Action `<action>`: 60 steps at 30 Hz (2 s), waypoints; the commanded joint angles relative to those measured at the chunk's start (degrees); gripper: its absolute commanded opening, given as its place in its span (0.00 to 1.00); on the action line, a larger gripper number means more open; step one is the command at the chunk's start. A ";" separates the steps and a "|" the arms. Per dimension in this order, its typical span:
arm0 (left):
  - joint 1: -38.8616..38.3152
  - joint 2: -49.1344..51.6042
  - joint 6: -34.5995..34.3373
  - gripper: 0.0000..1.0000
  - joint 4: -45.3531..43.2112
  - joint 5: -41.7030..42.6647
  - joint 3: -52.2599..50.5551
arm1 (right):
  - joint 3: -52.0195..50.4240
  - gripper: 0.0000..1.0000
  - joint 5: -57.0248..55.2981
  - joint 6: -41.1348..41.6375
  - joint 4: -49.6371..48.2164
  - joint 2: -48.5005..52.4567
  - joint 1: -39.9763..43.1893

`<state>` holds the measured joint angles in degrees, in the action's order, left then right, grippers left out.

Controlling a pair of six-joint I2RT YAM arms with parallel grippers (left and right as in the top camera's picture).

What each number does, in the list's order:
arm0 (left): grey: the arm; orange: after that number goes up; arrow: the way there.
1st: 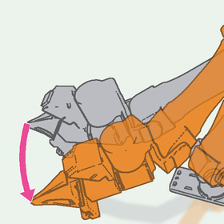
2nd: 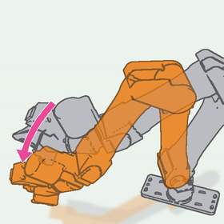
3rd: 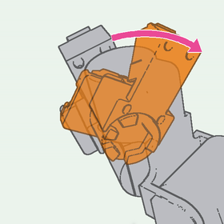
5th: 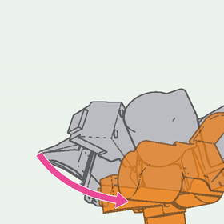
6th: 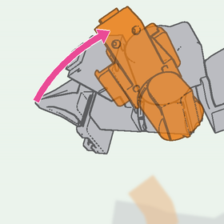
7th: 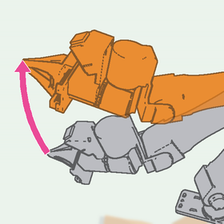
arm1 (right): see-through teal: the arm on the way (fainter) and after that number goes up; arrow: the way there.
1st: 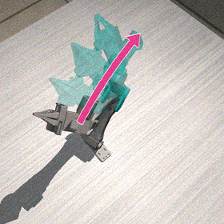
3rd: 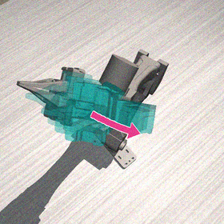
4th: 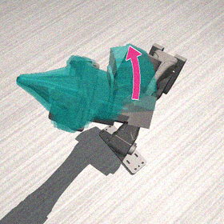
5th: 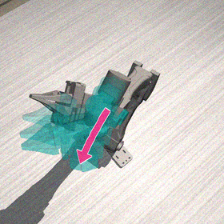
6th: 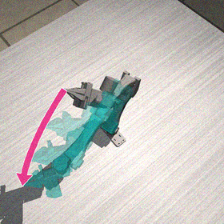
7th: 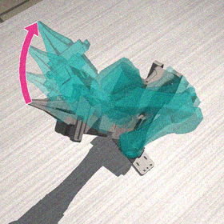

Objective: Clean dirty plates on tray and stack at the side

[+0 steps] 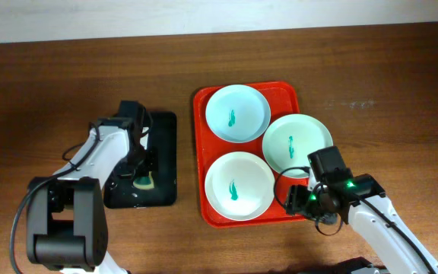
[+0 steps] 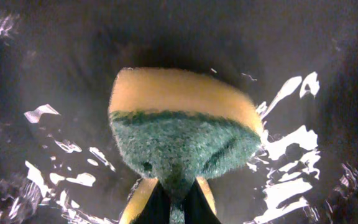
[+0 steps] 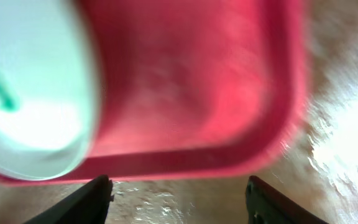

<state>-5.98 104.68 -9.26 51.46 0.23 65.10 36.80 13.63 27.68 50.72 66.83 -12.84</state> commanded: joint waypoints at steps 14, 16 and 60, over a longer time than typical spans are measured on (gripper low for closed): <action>-4.57 -4.74 -0.24 0.00 11.74 4.94 18.21 | 1.92 0.41 3.69 -9.35 -20.96 21.16 -1.81; -5.68 -4.74 -0.28 0.00 11.26 4.96 18.21 | 3.41 0.33 3.69 -9.49 -21.16 23.63 -1.81; -29.38 -4.09 -21.31 0.00 -13.16 19.91 1.22 | 8.44 0.04 -0.37 3.08 -13.64 24.39 -1.70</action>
<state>-32.25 100.79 -22.24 42.61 18.90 71.40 44.60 15.49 30.00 36.88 90.61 -14.35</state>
